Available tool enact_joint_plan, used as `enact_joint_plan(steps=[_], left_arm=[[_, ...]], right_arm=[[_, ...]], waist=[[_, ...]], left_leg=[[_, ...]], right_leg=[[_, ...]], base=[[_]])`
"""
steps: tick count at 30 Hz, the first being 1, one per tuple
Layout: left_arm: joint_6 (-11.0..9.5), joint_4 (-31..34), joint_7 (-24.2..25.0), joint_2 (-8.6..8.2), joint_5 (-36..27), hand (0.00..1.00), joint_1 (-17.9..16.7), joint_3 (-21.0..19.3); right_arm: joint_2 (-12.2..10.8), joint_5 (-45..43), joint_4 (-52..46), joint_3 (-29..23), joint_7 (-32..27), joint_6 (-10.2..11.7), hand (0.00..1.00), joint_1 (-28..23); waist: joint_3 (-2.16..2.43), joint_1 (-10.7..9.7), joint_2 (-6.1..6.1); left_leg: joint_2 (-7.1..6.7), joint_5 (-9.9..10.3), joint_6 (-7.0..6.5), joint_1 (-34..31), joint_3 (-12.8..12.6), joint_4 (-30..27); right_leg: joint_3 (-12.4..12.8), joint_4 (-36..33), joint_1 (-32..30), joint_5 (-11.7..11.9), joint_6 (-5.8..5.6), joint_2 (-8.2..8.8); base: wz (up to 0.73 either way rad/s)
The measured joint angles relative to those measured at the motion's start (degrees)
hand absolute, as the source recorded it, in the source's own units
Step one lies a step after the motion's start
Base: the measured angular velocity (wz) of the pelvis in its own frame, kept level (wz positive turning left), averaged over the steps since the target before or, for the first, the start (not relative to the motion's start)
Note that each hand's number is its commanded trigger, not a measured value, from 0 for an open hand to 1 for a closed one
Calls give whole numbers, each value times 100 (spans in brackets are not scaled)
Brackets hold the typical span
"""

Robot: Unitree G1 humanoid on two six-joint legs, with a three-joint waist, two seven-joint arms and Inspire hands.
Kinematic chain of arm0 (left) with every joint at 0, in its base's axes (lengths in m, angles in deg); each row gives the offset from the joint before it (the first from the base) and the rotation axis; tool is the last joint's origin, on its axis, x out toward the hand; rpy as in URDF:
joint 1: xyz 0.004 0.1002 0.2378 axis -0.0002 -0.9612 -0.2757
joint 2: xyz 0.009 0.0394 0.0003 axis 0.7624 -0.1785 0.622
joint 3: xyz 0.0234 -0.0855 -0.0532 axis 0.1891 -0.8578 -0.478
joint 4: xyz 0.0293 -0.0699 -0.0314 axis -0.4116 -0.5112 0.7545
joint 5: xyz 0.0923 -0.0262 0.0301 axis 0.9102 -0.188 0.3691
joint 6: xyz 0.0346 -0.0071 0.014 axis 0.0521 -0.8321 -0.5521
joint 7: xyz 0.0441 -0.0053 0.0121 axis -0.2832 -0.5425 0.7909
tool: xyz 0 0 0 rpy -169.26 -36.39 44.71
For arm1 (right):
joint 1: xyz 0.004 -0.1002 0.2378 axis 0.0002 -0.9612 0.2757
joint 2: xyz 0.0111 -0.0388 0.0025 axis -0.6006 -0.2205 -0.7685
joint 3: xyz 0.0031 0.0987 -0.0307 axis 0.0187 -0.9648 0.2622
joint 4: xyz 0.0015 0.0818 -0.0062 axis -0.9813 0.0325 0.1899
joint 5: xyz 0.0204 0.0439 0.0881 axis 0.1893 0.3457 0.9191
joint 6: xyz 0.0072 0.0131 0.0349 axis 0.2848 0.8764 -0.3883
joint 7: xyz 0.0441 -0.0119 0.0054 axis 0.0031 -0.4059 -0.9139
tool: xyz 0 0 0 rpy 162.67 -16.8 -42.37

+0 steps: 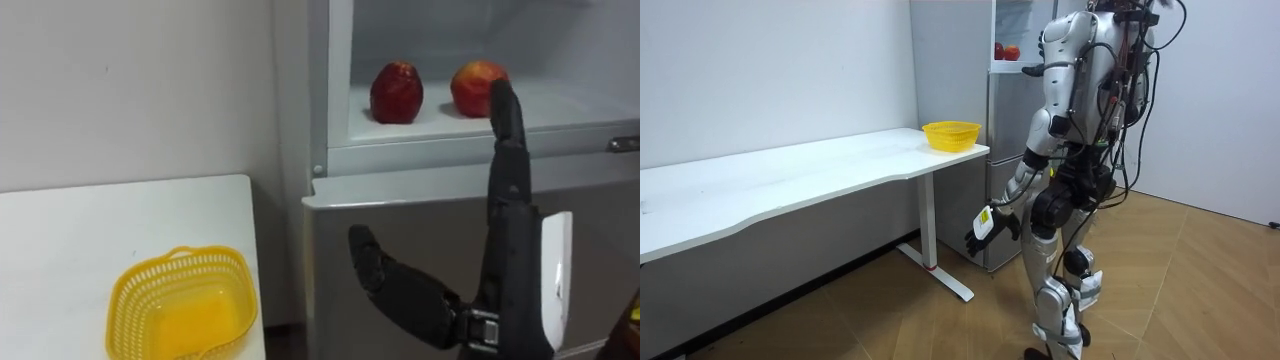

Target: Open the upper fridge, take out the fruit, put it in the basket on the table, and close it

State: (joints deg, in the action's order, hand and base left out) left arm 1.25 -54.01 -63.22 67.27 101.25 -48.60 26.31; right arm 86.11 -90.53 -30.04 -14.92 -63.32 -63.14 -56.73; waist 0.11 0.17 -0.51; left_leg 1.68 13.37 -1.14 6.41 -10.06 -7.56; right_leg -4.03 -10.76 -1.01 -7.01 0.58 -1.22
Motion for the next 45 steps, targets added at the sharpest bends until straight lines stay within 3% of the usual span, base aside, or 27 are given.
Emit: enact_joint_plan(steps=[2, 8, 14, 21, 28, 36, 43, 45], left_arm=[[6, 2, 4, 22, 6, 0, 0, -6], [17, -2, 12, 159, 14, 0, -2, -2], [145, 19, 13, 173, 158, 0, 0, -9], [328, 32, 150, 170, 429, 0, -7, -126], [638, 28, 323, 165, 856, 0, -32, -247], [795, 69, 537, 165, 1064, 0, -12, -286], [874, 73, 624, 175, 1135, 0, -10, -279], [892, 78, 645, 178, 1133, 0, -5, -277]], right_arm=[[111, 51, 18, -125, 3, 7, 0, 214], [416, 770, 297, -816, -73, 20, 0, 1171], [524, 1296, 696, -1089, -208, 10, 0, 1738], [527, 1250, 850, -1346, -238, -111, 0, 1845], [535, 1294, 878, -1565, -149, -315, 0, 1857], [731, 1298, 1647, -1606, -32, -517, 0, 2350], [815, 1510, 1910, -1599, 143, -555, 0, 2380], [872, 1583, 1996, -1597, 164, -668, 0, 2415]], waist=[[8, -11, -34], [-33, -50, -200], [-32, -83, -230], [-40, -62, -219], [-32, -6, -245], [-22, 10, -322], [-30, 26, -389], [-34, 11, -392]], left_leg=[[-2, -1, -1, -12, 75, -7], [-4, -5, 3, 11, 196, -28], [0, -5, 3, 23, 269, -28], [16, -11, 13, 10, 289, -27], [24, -14, 17, 15, 332, -27], [24, -21, 30, 0, 372, -41], [27, -22, 32, -30, 425, -80], [9, -22, 32, -77, 462, -120]], right_leg=[[-70, 5, 18, 0, 0, 9], [-146, 104, 128, 0, 0, 14], [-231, 183, 203, 0, 0, 24], [-314, 211, 205, 0, 0, 20], [-402, 210, 203, -1, 0, 23], [-487, 197, 214, 0, 0, 38], [-574, 194, 222, 0, 1, 50], [-635, 194, 214, 0, 1, 77]], base=[[16], [8], [8], [1], [2], [3], [3], [11]])
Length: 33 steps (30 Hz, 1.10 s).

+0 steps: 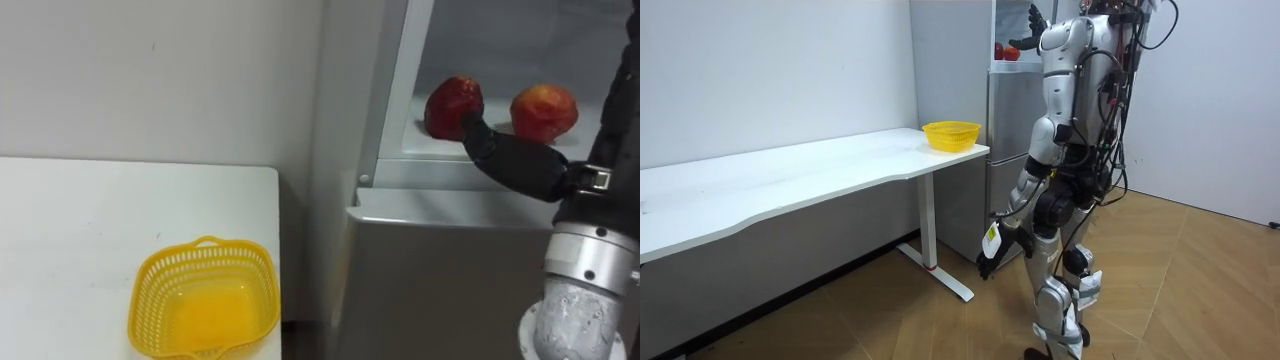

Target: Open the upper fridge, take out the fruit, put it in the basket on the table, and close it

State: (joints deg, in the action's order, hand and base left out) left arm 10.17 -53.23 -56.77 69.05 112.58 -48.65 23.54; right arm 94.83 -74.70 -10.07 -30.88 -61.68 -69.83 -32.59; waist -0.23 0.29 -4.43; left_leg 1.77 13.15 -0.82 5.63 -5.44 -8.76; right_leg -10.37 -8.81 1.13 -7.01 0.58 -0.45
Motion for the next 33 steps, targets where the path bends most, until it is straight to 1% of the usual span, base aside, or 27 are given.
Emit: enact_joint_plan(steps=[2, 6, 8, 9, 11, 15, 18, 22, 25, 30, 32, 33], left_arm=[[13, 38, 37, 0, 1, 0, -6, -1], [16, 71, 85, 7, 5, 0, -11, -20], [18, 287, 110, 5, 44, 0, -73, -53], [18, 437, 146, 0, 143, 0, -133, -160], [23, 540, 220, 1, 226, 0, -220, -233], [52, 702, 316, 1, 237, 0, -265, -238], [144, 717, 340, 0, 239, 0, -274, -239], [155, 718, 380, 2, 239, 0, -334, -235], [155, 717, 394, 4, 239, 0, -353, -236], [155, 717, 494, 20, 243, 0, -375, -237], [153, 717, 496, 19, 273, 0, -371, -250], [152, 717, 496, 19, 289, 0, -374, -261]], right_arm=[[76, 40, 42, 4, 49, -7, 0, 4], [122, 68, 51, 24, 180, -59, 0, 127], [146, 72, 138, 26, 259, -61, 0, 303], [150, 70, 201, 27, 305, -75, 0, 402], [167, 77, 256, 35, 359, -106, 0, 532], [173, 86, 460, 36, 407, -126, 0, 750], [173, 93, 489, 39, 462, -169, 0, 768], [174, 119, 711, 39, 467, -245, 0, 779], [174, 150, 877, 39, 467, -248, 0, 779], [177, 182, 884, 41, 467, -270, 0, 779], [217, 295, 885, 41, 475, -270, 0, 779], [287, 374, 893, 42, 507, -270, 0, 779]], waist=[[-7, 17, 6], [-9, 10, -2], [-16, 37, -12], [-16, 48, -13], [-18, 111, -8], [-18, 174, -3], [-16, 182, 4], [-15, 179, 4], [-15, 178, 4], [-9, 178, -12], [-12, 181, -23], [-11, 189, -30]], left_leg=[[-9, 0, 0, -7, 2, 0], [-24, -1, -2, -74, 79, -24], [-28, -1, -2, -92, 83, -66], [-26, -1, -2, -95, 84, -66], [-25, -1, -2, -90, 87, -67], [-29, -1, -2, -104, 113, -74], [-32, -1, -2, -101, 142, -78], [-33, -2, -3, -101, 197, -79], [-33, -5, 0, -105, 228, -78], [-31, -6, 2, -106, 246, -78], [-33, -6, 2, -107, 249, -78], [-34, -6, 1, -107, 249, -78]], right_leg=[[-7, 1, -6, -1, 0, 11], [-69, 2, -17, -1, -1, 29], [-76, 3, -22, -1, 0, 35], [-79, 3, -23, -1, 0, 33], [-79, 4, -13, -1, 0, 32], [-85, 3, -3, -1, 0, 34], [-96, 5, -2, -1, 0, 35], [-106, 5, 5, -1, 0, 35], [-112, 5, 3, -2, 1, 33], [-131, 5, 6, -2, 1, 32], [-132, 6, 6, -2, 1, 35], [-132, 6, 6, -2, 1, 36]], base=[[3], [8], [2], [0], [0], [1], [6], [1], [1], [0], [0], [0]])
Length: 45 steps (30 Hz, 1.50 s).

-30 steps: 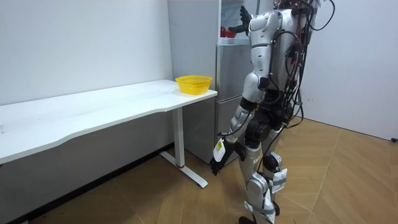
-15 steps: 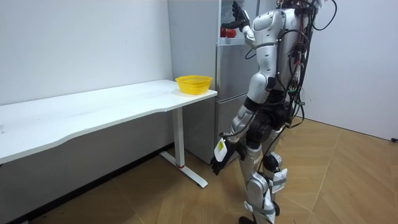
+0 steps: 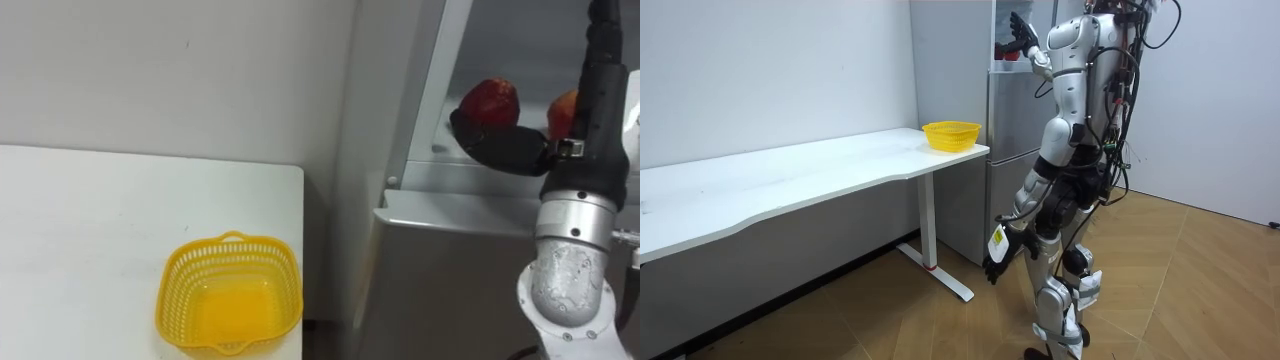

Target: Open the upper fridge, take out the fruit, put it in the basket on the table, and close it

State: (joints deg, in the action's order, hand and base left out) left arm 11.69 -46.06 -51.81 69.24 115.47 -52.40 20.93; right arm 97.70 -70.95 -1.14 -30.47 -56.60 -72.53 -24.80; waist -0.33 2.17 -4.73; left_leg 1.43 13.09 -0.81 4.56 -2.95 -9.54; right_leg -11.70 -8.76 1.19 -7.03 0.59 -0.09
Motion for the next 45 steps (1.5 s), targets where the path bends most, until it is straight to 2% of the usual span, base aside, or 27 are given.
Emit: enact_joint_plan(steps=[8, 13, 19, 23, 28, 32, 34, 45], left_arm=[[-1, 102, 103, 4, 277, 0, -4, -133], [-2, 121, 71, 10, 276, 0, 14, -119], [-2, 118, 33, 41, 275, 0, 12, -87], [-2, 116, -30, 46, 275, 0, 14, -98], [-2, 116, -11, 87, 261, 0, 16, -122], [-3, 96, -2, 126, 256, 0, 35, -122], [-3, 95, -1, 153, 259, 0, 46, -123], [-2, 99, 4, 212, 260, 0, 159, -122]], right_arm=[[248, 15, 331, 56, 376, -37, 0, 179], [277, -31, 665, 317, 693, -64, 0, 396], [366, -30, 779, 341, 974, -99, 0, 420], [452, -177, 862, 345, 1121, -101, 0, 430], [551, -253, 1126, 346, 1300, -113, 0, 687], [894, -42, 1397, 626, 1427, -119, 0, 886], [996, -30, 1538, 741, 1469, -119, 0, 987], [1004, 37, 1782, 794, 1525, -176, 0, 1134]], waist=[[-1, -8, -52], [-1, -45, -82], [-5, -49, -126], [-25, -29, -172], [-33, -23, -234], [-31, -21, -291], [-21, -12, -312], [-12, -11, -327]], left_leg=[[0, 0, 0, -5, 0, 0], [1, -1, 1, -2, 2, 0], [1, -1, 1, 7, 2, 3], [2, -1, 1, -1, 1, 4], [3, -1, 1, -21, -2, 0], [1, -1, 1, -7, 0, -5], [4, -1, 1, -7, -1, -5], [4, -1, 1, 4, -4, -6]], right_leg=[[6, -1, -4, 0, 0, -1], [4, -1, -2, 0, 1, -1], [9, -1, 5, 0, 1, -2], [9, -1, 3, 0, 1, -1], [32, -2, -3, 0, 1, -2], [3, -5, -5, 1, 1, 3], [0, -4, -5, 1, 1, 0], [2, -4, 1, 2, 3, 0]], base=[[0], [0], [0], [0], [0], [0], [0], [0]])
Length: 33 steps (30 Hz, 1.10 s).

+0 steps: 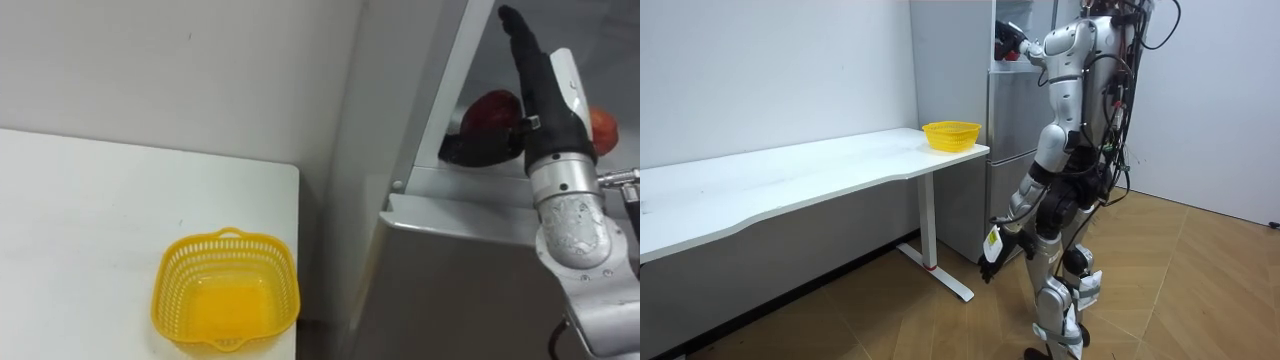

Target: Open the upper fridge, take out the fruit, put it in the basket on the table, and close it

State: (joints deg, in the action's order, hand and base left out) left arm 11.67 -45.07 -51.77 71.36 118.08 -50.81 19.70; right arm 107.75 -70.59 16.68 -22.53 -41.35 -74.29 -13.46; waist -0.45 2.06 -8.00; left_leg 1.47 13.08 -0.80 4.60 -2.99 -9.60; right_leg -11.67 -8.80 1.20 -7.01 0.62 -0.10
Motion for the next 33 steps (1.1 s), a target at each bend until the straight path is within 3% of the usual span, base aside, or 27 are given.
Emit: enact_joint_plan(steps=[9, 15, 31, 32, 33], left_arm=[[107, 25, 67, 14, 1, 0, -27, -21], [175, 23, 91, 16, 0, 0, 8, -19], [477, -113, 215, 13, -101, 0, 25, -14], [495, -112, 219, 11, -114, 0, 26, -13], [497, -111, 219, 11, -116, 0, 28, -14]], right_arm=[[-1, 686, 298, -1, 269, -109, 0, 54], [-2, 1447, 1137, -1, 446, -176, 0, 404], [-2, 1487, 1494, -7, 875, -182, 1, 543], [-2, 1499, 1550, -7, 896, -182, 68, 570], [-2, 1503, 1594, -7, 930, -202, 99, 609]], waist=[[1, 21, 4], [1, 108, 4], [11, 131, 116], [19, 131, 127], [22, 131, 135]], left_leg=[[-1, 0, 0, 19, 2, -12], [-2, 0, 0, 67, 2, -11], [-3, 0, 0, 100, 11, -26], [-3, 0, 0, 99, 17, -26], [-4, 0, 0, 99, 17, -26]], right_leg=[[-3, 4, 37, 0, 1, 1], [-7, 9, 106, 0, 0, 2], [-14, 15, 166, 1, 2, 2], [-16, 15, 167, 1, 2, 2], [-16, 15, 167, 1, 2, 3]], base=[[0], [0], [0], [0], [0]])
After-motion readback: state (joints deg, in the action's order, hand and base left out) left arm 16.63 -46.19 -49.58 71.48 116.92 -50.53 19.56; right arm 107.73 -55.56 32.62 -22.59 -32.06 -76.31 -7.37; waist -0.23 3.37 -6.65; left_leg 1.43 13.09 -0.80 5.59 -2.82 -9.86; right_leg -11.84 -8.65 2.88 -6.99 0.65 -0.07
